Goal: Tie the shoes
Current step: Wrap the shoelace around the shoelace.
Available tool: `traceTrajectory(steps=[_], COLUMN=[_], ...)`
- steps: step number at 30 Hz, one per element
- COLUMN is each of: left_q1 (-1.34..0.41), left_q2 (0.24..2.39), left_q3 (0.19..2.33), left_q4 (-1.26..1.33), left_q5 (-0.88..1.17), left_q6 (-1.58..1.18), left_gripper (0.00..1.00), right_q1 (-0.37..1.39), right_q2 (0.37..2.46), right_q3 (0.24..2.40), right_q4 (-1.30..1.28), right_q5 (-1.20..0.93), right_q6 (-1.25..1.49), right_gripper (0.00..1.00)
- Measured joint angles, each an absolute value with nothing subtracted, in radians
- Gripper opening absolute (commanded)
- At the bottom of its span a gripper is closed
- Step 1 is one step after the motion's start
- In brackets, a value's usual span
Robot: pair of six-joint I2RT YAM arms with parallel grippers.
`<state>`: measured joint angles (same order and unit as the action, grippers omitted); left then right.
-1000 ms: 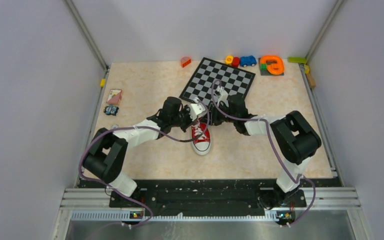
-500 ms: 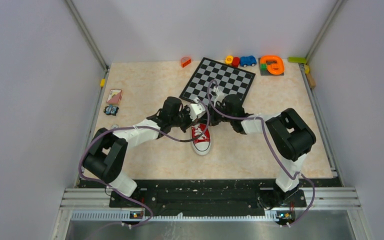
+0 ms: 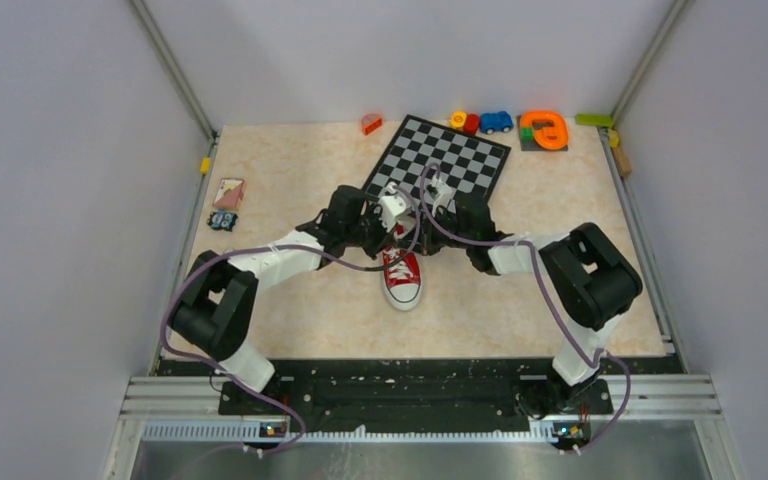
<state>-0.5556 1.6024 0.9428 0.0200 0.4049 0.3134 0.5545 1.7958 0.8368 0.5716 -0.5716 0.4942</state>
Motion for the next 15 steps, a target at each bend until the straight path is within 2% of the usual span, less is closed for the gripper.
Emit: traceTrajectory(steps=[15], left_q1=[-0.537], left_q2=[1.628], left_q3=[0.948], left_q4=[0.015], left_q5=[0.439], left_q6=[0.244], left_gripper=[0.00], right_q1=[0.554], right_q2=[1.782], right_q3=[0.824], right_q4=[0.585], right_q5=[-0.574], right_q6=[0.499], right_gripper=[0.00])
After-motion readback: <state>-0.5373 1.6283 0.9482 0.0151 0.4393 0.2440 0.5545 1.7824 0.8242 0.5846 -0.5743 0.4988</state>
